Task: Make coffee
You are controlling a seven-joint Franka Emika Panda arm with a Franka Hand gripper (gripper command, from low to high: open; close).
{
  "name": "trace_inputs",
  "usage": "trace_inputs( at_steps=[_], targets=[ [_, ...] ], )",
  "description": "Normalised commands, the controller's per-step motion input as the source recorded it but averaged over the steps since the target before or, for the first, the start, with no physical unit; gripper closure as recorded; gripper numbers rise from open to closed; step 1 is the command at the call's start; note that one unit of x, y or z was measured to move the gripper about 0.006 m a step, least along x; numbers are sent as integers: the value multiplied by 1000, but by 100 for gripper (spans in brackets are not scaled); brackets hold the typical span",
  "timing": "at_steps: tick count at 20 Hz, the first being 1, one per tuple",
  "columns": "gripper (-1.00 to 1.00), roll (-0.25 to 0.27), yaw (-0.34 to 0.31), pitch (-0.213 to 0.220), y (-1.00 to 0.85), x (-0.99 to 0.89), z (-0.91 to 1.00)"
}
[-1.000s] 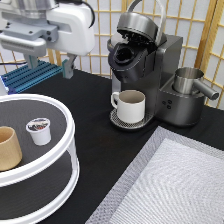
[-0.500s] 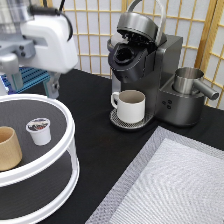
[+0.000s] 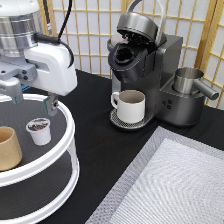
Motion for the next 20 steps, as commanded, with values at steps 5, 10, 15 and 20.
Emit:
trace_inputs(
  at_steps=[5, 10, 15, 20],
  targets=[
    [-100, 4, -67, -44, -140, -21, -307],
    [-100, 2, -33, -65, -19, -111, -283],
    [-100, -8, -1, -80, 192, -73, -198],
    [-100, -6, 0, -99, 182, -134, -197]
  ],
)
